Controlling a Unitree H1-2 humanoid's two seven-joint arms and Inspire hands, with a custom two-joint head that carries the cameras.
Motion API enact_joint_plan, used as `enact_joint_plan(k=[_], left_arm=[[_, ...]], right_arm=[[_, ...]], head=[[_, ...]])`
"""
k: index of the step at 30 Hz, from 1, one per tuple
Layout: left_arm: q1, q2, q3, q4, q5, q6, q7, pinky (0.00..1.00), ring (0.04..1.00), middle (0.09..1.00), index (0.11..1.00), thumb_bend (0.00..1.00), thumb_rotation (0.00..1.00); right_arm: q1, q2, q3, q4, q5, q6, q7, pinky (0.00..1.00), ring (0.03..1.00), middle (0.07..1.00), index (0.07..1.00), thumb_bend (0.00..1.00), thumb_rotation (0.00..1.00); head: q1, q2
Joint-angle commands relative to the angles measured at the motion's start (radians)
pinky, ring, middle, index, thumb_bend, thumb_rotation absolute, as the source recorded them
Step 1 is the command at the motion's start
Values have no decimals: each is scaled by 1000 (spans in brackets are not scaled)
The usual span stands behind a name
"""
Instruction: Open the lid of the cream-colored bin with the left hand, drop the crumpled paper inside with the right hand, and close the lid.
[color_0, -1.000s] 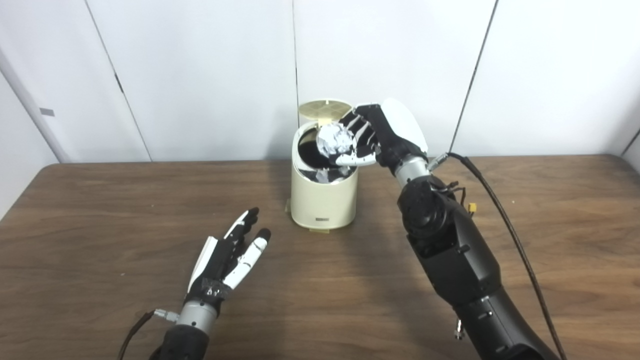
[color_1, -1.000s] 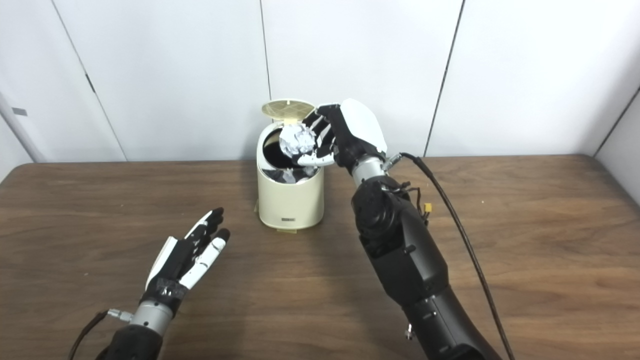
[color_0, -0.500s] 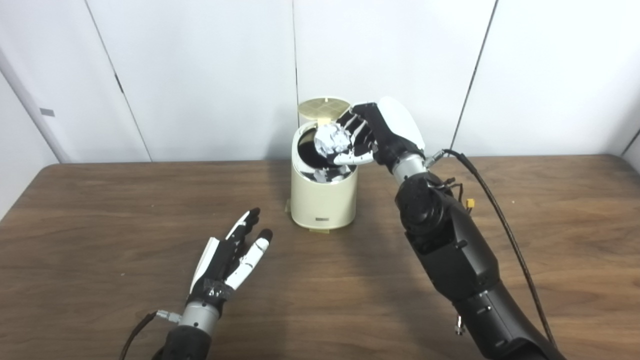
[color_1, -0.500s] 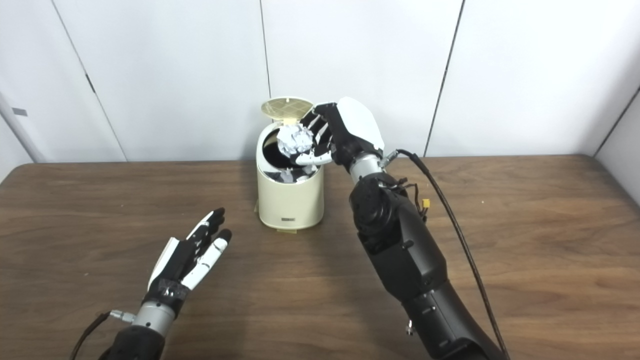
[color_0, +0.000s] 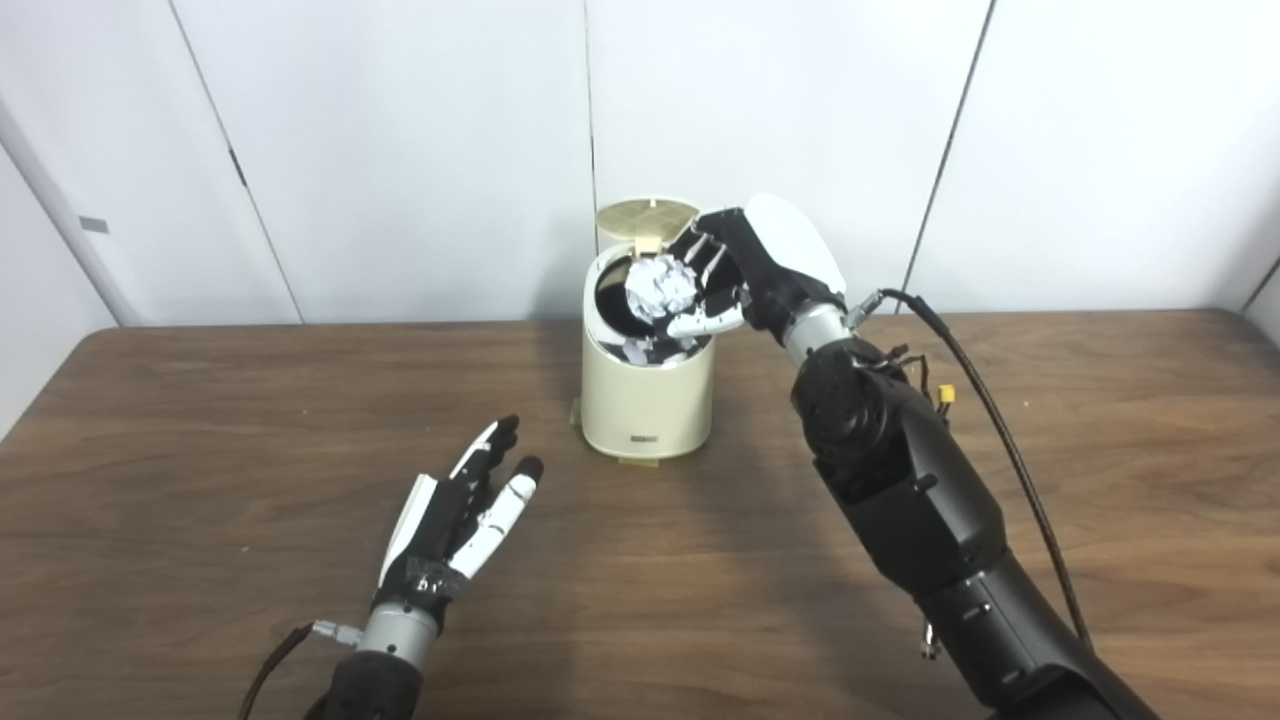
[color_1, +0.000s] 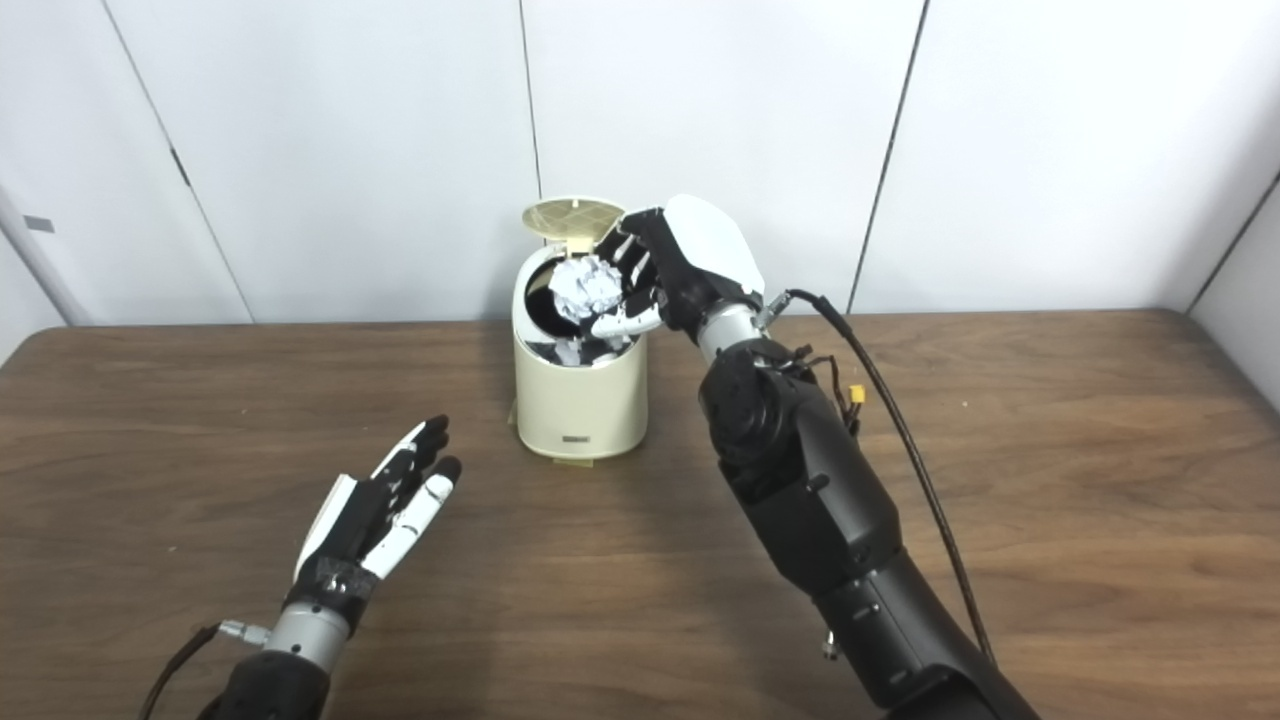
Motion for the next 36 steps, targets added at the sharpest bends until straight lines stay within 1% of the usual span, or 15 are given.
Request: enact_joint_plan(k=[1,2,10,12,14,17,24,25,26,28,29,30,31,33,36], left_arm=[[-15,-7,-3,-6,-8,-9,-1,968,970,950,994,548,789],[-16,-8,-4,-5,-8,-10,0,969,969,949,992,547,786],[-24,-15,-5,8,0,-29,10,960,961,945,988,551,780],[-25,-16,-4,9,-3,-30,10,956,960,946,984,548,773],[-26,-18,-5,11,-5,-33,11,955,961,947,983,544,768],[-25,-17,-5,12,-1,-36,14,955,960,947,978,546,768],[-24,-20,-1,14,-9,-42,16,951,960,948,972,544,763],[-23,-21,0,12,-10,-40,15,951,960,948,972,544,758],[-22,-21,1,12,-10,-40,15,953,961,948,973,546,759],[-22,-20,1,13,-6,-39,15,955,961,947,974,551,763],[-21,-20,2,13,-5,-37,16,961,963,946,975,552,767],[-21,-20,2,13,-4,-36,16,964,963,946,976,553,768],[-20,-21,2,14,-3,-37,17,965,964,947,976,553,768],[-19,-21,0,14,-2,-41,17,958,960,945,975,548,764],[-17,-24,-1,11,-4,-37,16,958,960,947,977,543,760]], right_arm=[[-53,-17,12,-27,-20,9,23,415,487,586,610,897,109],[-53,-21,18,-29,-27,10,28,397,473,585,631,963,135],[-59,-49,39,-23,-49,12,64,303,435,559,678,1000,238],[-59,-50,42,-22,-52,11,68,168,245,347,693,1000,237],[-60,-52,45,-21,-55,14,73,126,187,281,702,1000,238],[-61,-52,44,-20,-54,13,81,108,168,266,721,1000,237],[-56,-53,39,-30,-49,8,82,116,185,279,720,1000,223],[-55,-53,36,-33,-48,8,81,173,274,383,715,1000,226],[-51,-51,30,-38,-43,5,73,302,420,537,709,1000,218],[-43,-41,11,-45,-24,-12,46,444,555,668,681,967,146],[-36,-34,-3,-46,-9,-30,23,461,545,628,632,927,86],[-32,-29,-11,-47,1,-42,7,461,526,593,562,729,107],[-25,-23,-23,-47,14,-61,-15,460,515,572,519,606,120],[-18,-16,-34,-46,28,-83,-41,440,480,501,504,550,31],[-9,-13,-41,-35,35,-132,-90,412,420,499,497,523,3]], head=[[-1,1],[0,3],[0,2],[0,1],[2,1],[2,1],[4,-2],[4,-2],[4,-2],[4,-2],[1,-2],[2,-2],[2,-2],[4,-2],[6,-3]])
